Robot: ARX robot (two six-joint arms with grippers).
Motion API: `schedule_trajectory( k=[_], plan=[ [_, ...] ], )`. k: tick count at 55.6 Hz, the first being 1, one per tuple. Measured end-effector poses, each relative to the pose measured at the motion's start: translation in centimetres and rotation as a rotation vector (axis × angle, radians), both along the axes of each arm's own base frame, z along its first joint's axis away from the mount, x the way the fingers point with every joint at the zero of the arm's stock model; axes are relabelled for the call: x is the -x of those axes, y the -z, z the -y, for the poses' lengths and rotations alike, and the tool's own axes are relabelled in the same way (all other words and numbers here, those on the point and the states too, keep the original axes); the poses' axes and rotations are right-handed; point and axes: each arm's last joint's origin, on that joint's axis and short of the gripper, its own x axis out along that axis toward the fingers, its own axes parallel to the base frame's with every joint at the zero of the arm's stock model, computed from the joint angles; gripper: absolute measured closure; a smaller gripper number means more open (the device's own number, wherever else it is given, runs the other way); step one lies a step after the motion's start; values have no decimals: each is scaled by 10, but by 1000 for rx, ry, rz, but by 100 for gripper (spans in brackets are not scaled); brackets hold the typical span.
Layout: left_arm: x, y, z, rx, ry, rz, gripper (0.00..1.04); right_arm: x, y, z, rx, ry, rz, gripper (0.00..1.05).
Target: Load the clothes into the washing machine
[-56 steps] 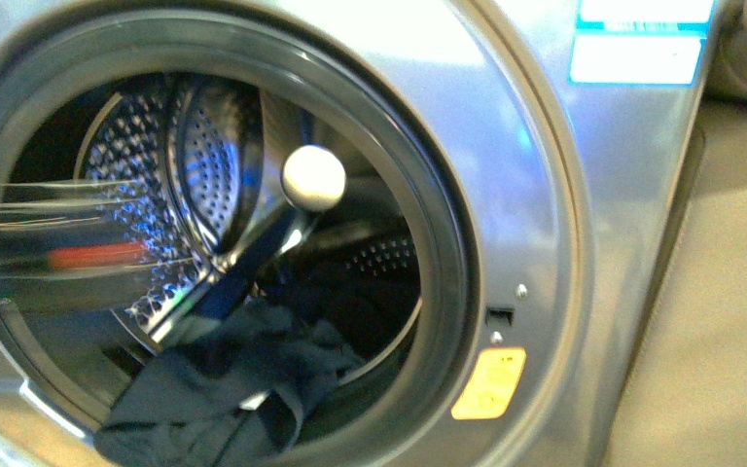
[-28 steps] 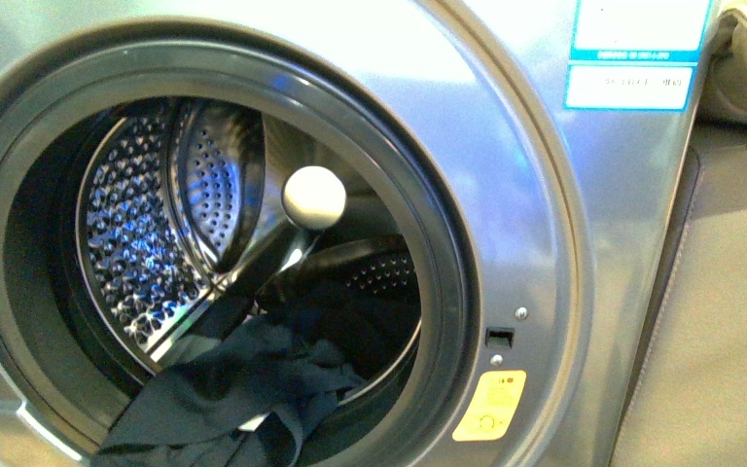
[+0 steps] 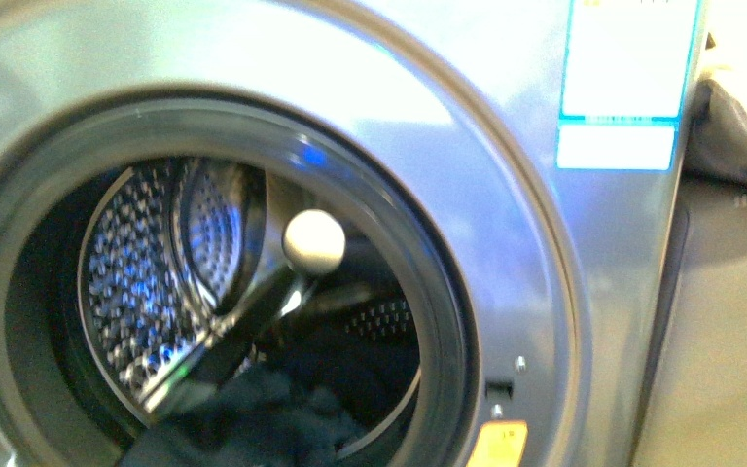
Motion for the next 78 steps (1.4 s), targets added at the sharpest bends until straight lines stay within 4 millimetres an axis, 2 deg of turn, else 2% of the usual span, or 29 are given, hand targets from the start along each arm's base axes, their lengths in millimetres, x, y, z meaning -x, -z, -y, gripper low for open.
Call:
schedule_trajectory(
  k=[44,71,74,78],
  plan=[
    [0,0,0,0,0,1,101,0,0,0,2,0,0,101],
    [0,0,0,0,0,1,12,0,0,0,2,0,0,16],
    [0,0,0,-1,0,1,5,0,0,0,1,0,0,6],
    [0,0,0,0,0,1,7,0,0,0,1,0,0,8]
  ],
)
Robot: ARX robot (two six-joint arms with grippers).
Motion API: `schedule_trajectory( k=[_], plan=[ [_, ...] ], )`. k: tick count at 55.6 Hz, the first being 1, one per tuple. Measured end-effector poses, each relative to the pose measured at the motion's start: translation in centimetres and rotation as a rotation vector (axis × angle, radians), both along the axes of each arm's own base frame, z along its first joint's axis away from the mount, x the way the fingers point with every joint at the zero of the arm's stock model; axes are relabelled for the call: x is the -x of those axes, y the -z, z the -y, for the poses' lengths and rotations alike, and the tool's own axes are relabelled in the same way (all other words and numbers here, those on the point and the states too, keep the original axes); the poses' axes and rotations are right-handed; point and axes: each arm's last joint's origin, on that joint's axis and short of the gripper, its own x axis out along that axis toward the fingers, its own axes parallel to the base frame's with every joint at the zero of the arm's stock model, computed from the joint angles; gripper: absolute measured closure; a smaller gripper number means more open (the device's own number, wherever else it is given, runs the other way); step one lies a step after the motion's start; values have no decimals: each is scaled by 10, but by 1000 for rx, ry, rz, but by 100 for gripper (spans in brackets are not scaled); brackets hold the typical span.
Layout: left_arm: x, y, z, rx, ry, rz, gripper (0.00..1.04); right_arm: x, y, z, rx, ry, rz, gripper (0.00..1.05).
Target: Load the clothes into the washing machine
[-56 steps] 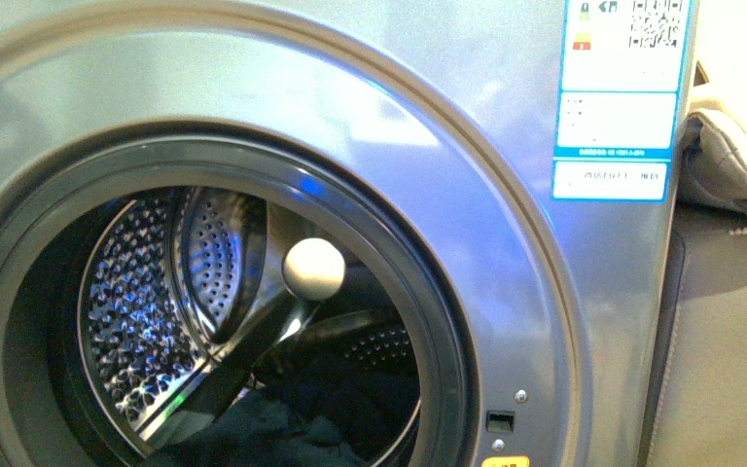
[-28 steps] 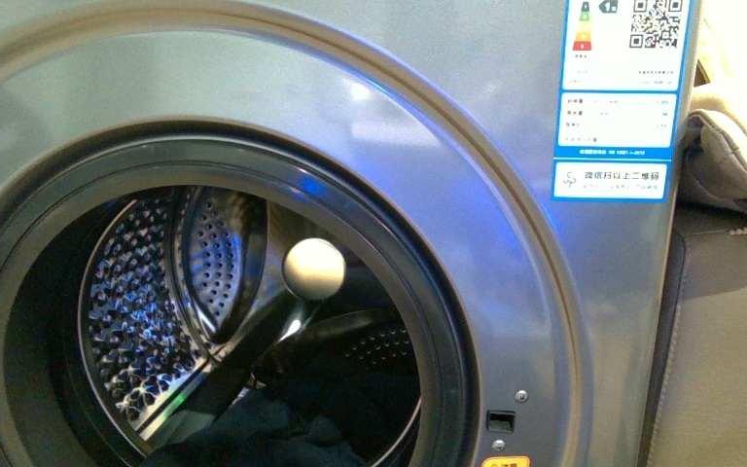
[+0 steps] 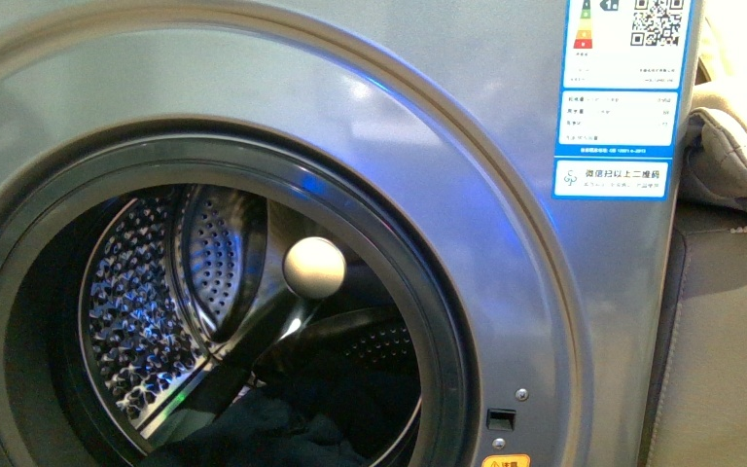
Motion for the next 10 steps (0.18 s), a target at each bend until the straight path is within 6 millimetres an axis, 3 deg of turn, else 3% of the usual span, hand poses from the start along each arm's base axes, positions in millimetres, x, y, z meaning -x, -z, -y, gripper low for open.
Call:
schedule_trajectory(
  k=[10],
  plan=[
    [0,0,0,0,0,0,7,0,0,0,0,0,0,8]
  ],
)
